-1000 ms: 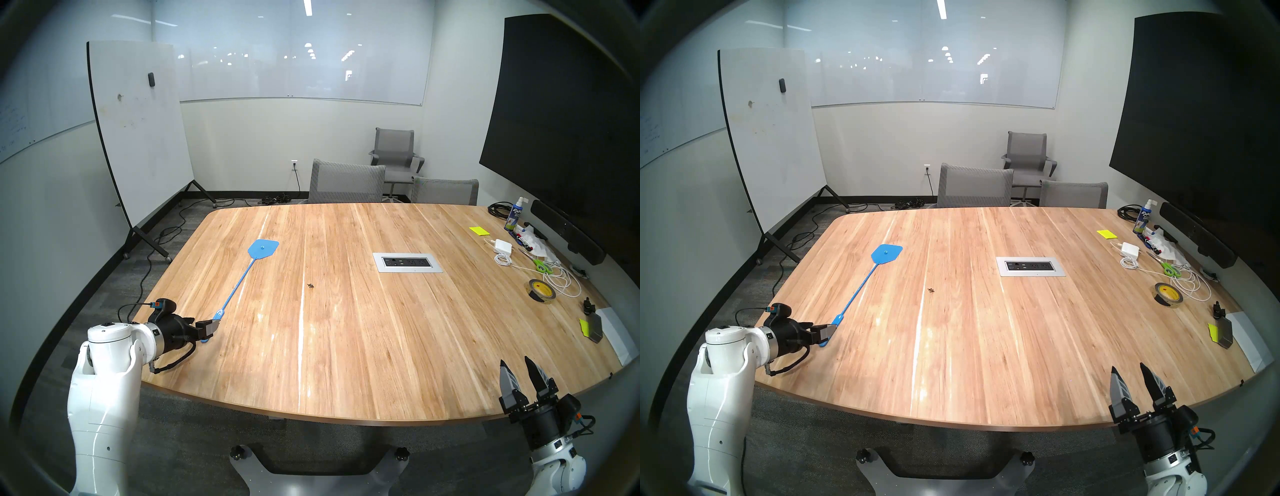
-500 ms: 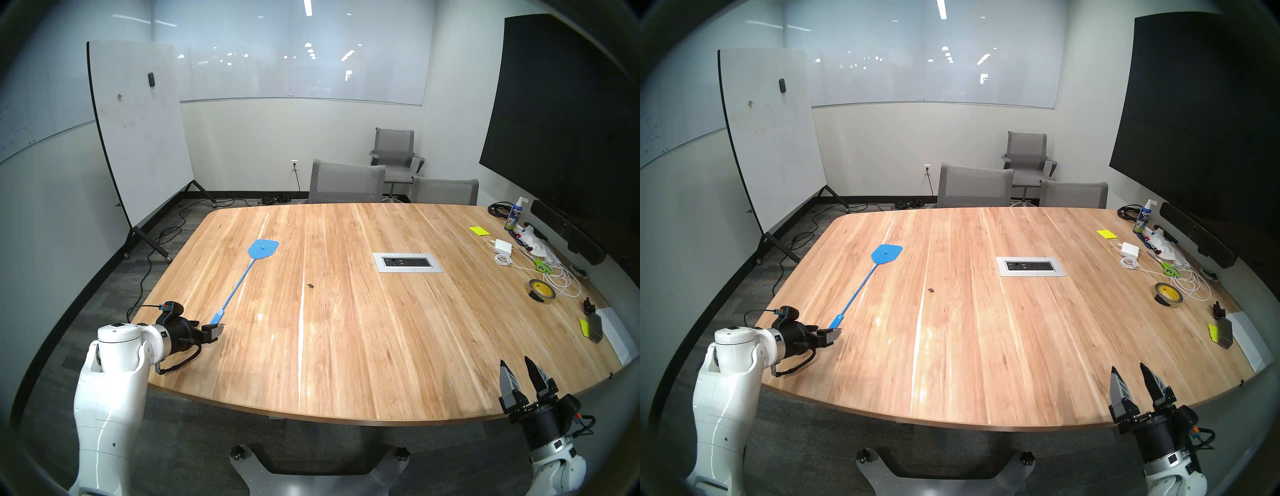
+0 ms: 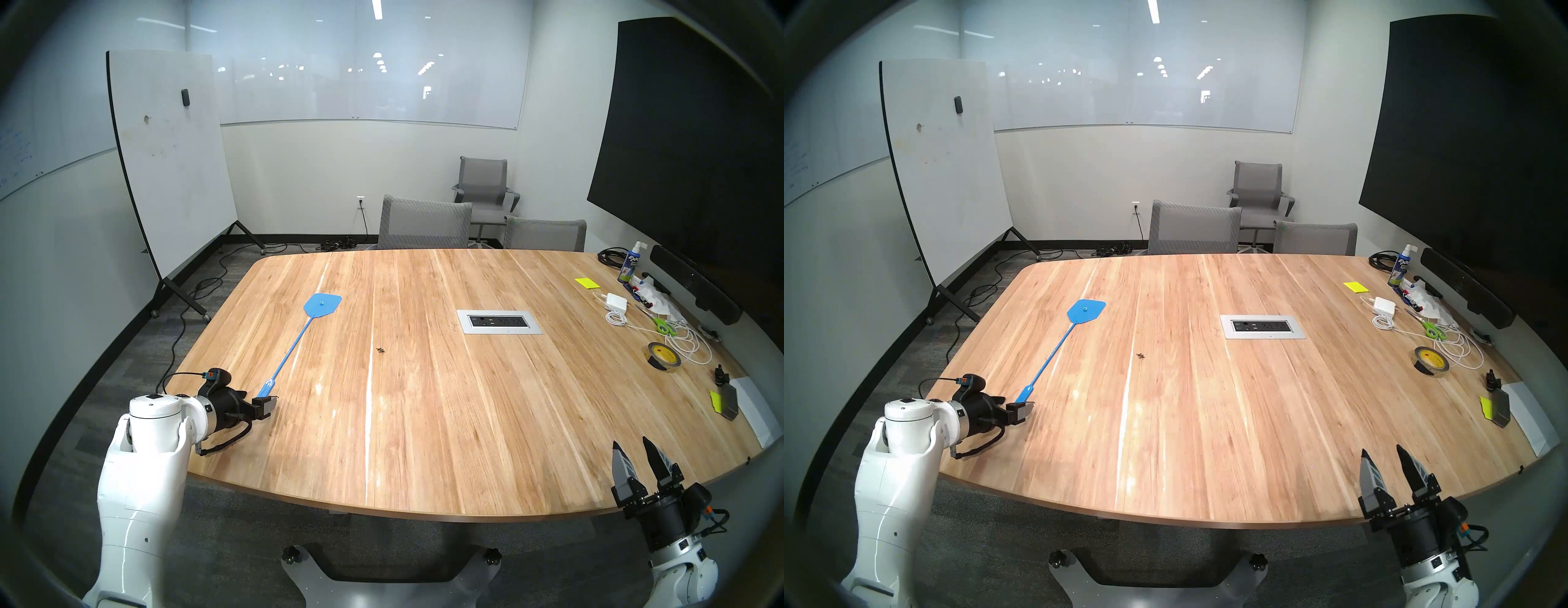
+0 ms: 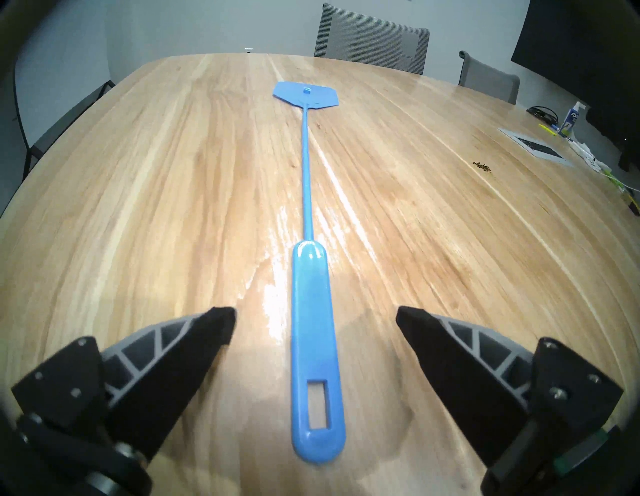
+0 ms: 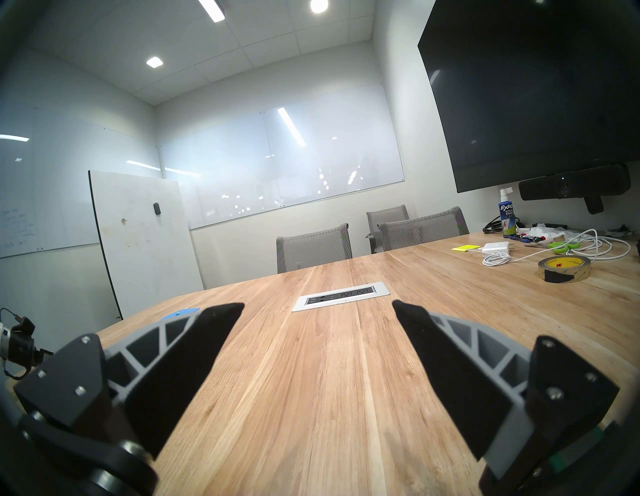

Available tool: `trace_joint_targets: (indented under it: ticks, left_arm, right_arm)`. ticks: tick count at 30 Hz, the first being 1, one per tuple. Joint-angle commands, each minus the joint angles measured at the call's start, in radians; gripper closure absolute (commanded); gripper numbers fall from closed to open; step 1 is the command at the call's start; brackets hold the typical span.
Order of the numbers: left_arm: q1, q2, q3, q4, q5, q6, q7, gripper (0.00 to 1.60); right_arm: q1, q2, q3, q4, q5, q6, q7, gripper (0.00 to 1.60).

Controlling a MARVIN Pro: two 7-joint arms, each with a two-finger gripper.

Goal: Swat a bug on table

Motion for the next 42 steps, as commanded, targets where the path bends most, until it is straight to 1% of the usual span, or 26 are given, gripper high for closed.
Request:
trace_joint_targets:
  ticks: [1, 6, 15, 28, 33, 42]
  left_arm:
    - [-0.017, 0.011, 0.001, -0.005, 0.002, -0.027, -0.006, 0.0]
    - [-0.013, 0.01, 0.012, 0.014, 0.016, -0.05, -0.008, 0.0]
    - [-0.012, 0.009, 0.018, 0.031, 0.03, -0.065, -0.01, 0.0]
    - [-0.033, 0.014, 0.023, 0.076, 0.045, -0.082, -0.018, 0.0]
    - [-0.036, 0.012, 0.022, 0.082, 0.049, -0.075, -0.015, 0.0]
    - [-0.055, 0.009, 0.019, 0.089, 0.04, -0.035, -0.016, 0.0]
  right_arm:
    - [-0.001, 0.002, -0.001, -0.015, 0.006, -0.001, -0.001, 0.0]
    - [-0.001, 0.002, -0.001, -0.015, 0.006, -0.001, -0.001, 0.0]
    - [-0.001, 0.002, -0.001, -0.015, 0.006, -0.001, -0.001, 0.0]
    - [-0.001, 0.002, -0.001, -0.015, 0.006, -0.001, -0.001, 0.0]
    - [-0.001, 0.002, -0.001, -0.015, 0.006, -0.001, -0.001, 0.0]
    - [-0.001, 0.002, -0.001, -0.015, 0.006, -0.001, -0.001, 0.0]
